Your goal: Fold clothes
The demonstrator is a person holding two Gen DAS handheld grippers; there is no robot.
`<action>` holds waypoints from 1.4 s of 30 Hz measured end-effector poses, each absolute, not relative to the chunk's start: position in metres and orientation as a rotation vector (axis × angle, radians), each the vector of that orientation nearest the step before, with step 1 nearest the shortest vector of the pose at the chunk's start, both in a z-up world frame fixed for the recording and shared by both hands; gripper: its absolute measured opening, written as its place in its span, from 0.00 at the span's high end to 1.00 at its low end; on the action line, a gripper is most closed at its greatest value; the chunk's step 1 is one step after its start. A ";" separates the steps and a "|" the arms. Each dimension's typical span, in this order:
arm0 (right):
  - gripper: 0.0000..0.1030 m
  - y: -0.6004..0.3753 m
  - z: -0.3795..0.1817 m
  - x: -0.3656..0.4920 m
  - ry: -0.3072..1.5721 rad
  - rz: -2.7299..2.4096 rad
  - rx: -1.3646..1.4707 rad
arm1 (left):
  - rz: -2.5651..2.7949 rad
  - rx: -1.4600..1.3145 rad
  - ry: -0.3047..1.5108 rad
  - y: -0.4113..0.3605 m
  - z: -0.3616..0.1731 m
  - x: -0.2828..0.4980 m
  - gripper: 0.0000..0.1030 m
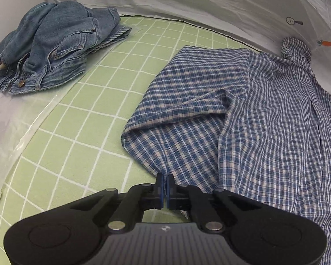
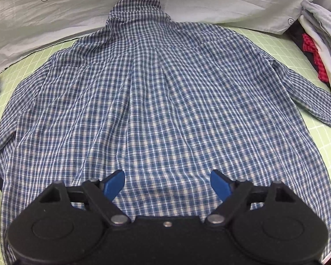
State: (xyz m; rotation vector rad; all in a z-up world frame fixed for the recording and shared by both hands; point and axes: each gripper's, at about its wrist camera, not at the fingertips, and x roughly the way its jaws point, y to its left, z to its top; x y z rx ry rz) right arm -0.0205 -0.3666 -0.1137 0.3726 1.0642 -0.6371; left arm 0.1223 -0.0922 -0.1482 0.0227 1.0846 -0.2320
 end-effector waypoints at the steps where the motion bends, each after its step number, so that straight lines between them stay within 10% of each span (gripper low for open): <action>1: 0.17 -0.368 -0.114 -0.022 1.062 -0.642 0.379 | -0.219 0.020 1.071 -0.088 -0.144 0.124 0.98; 17: 0.17 -0.386 -0.118 -0.036 1.044 -0.674 0.442 | -0.085 0.237 0.647 -0.045 -0.027 0.136 0.98; 31: 0.17 -0.379 -0.124 -0.031 1.086 -0.654 0.418 | -0.513 0.464 1.001 -0.114 -0.148 0.068 0.91; 42: 0.17 -0.377 -0.129 -0.026 1.101 -0.647 0.419 | -0.182 -0.141 1.005 -0.005 -0.101 0.115 0.26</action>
